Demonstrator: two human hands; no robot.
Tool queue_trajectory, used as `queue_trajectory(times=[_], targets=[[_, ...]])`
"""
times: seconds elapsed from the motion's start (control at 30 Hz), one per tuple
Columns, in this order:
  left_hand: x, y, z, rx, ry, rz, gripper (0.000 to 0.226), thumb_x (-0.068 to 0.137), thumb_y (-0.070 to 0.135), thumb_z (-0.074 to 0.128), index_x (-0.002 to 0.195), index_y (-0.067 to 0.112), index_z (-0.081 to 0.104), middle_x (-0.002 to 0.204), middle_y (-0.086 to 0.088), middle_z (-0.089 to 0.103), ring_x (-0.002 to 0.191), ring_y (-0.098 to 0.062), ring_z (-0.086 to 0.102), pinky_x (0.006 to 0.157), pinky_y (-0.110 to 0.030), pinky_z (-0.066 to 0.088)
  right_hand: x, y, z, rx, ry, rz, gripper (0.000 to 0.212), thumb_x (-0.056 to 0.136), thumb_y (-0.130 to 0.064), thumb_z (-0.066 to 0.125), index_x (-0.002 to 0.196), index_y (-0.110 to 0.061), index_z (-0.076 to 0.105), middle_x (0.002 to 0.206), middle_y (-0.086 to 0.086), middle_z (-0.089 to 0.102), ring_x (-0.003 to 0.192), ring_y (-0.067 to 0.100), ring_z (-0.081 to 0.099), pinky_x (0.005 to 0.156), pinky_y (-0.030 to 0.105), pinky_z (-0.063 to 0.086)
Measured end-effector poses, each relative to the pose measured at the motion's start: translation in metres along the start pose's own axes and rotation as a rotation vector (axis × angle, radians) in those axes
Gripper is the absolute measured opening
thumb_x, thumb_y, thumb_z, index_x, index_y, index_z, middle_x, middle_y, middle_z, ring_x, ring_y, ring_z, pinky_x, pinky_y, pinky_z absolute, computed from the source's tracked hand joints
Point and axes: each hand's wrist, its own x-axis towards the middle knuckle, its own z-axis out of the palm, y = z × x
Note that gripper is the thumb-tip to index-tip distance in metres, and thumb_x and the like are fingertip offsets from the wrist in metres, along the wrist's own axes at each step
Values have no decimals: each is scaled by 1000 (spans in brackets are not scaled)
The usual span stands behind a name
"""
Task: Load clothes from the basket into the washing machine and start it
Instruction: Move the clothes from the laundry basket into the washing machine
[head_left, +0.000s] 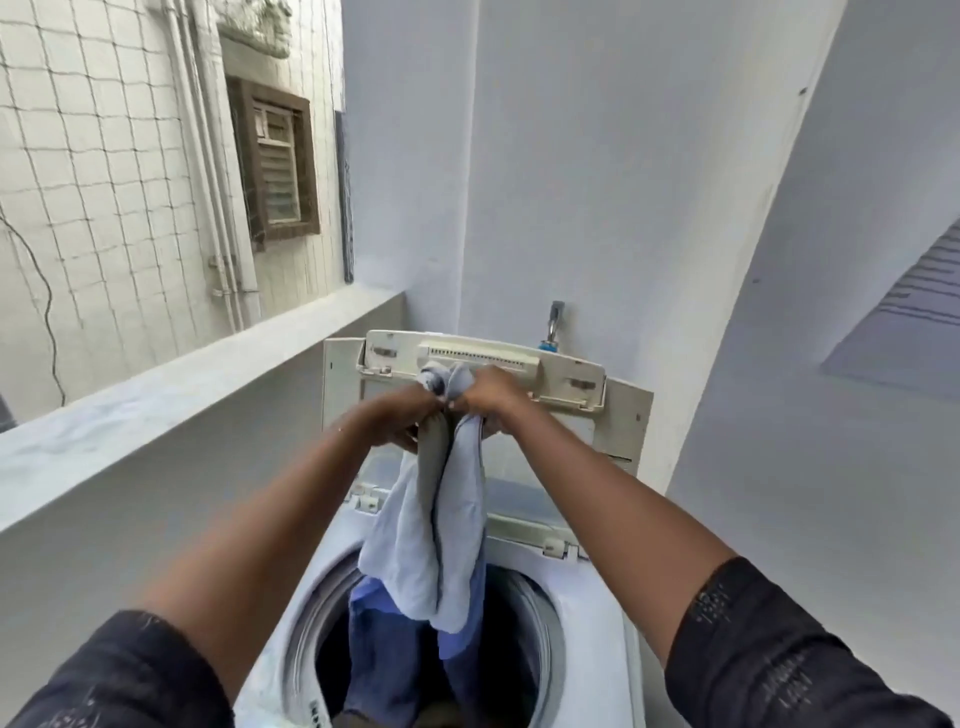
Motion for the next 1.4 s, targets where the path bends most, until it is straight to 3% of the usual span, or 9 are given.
queue_trajectory(times=[0.13, 0.23, 0.3, 0.43, 0.5, 0.67, 0.83, 1.07, 1.4], targets=[[12, -69, 30, 19, -74, -116, 8, 91, 19, 49, 98, 22, 49, 97, -9, 57, 78, -18, 54, 71, -32, 45, 3, 32, 69, 59, -219, 160, 26, 85, -13, 60, 106, 2, 63, 96, 21, 60, 87, 29, 65, 65, 33, 53], [23, -114, 50, 332, -105, -184, 32, 97, 17, 43, 124, 4, 53, 128, -18, 57, 111, -26, 57, 88, -35, 43, -4, 56, 113, 16, -373, 249, 16, 86, -14, 61, 79, -1, 57, 76, 18, 53, 65, 25, 54, 63, 35, 46], [23, -135, 67, 464, -94, -195, 37, 98, 19, 40, 121, -4, 57, 131, -22, 55, 122, -31, 52, 96, -32, 40, -13, 74, 135, -67, -385, 233, 18, 86, -17, 62, 88, 1, 61, 81, 17, 55, 72, 26, 56, 63, 34, 45], [23, -155, 106, 386, 7, -177, 25, 96, 22, 45, 110, 7, 60, 128, -17, 58, 123, -30, 52, 95, -30, 40, -29, 117, 160, -50, -295, 271, 33, 85, -16, 61, 114, 0, 61, 117, 20, 64, 107, 32, 62, 72, 32, 46], [21, -149, 134, 320, 39, -137, 32, 96, 22, 46, 124, 10, 55, 129, -15, 58, 122, -29, 52, 95, -30, 40, -41, 136, 158, 8, -196, 313, 29, 86, -15, 55, 110, -1, 64, 117, 20, 64, 108, 32, 62, 75, 32, 46], [15, -102, 231, 174, 54, 56, 34, 92, 14, 42, 124, 13, 56, 123, -14, 64, 117, -31, 56, 89, -33, 43, -84, 200, 110, 70, 90, 429, 25, 87, -19, 50, 103, -14, 68, 114, 18, 65, 107, 35, 62, 86, 34, 49], [-3, -44, 346, 45, -3, 55, 33, 94, 16, 40, 124, 10, 55, 121, -17, 64, 117, -33, 55, 93, -34, 43, -135, 301, 55, 40, 208, 587, 26, 89, -25, 49, 102, -13, 68, 113, 18, 63, 104, 36, 61, 82, 35, 48], [-21, -42, 521, 119, -195, -83, 33, 96, 16, 39, 124, 8, 55, 124, -15, 61, 118, -30, 55, 95, -34, 43, -214, 462, 38, 70, 106, 745, 20, 84, -25, 60, 95, -12, 69, 105, 12, 68, 97, 31, 64, 75, 32, 49], [-12, -224, 655, 303, -261, -522, 33, 97, 12, 36, 122, 6, 57, 127, -16, 58, 119, -31, 53, 93, -32, 43, -253, 650, 190, 177, -213, 868, 7, 77, -21, 66, 72, -16, 64, 93, 9, 70, 93, 27, 64, 76, 29, 50]])
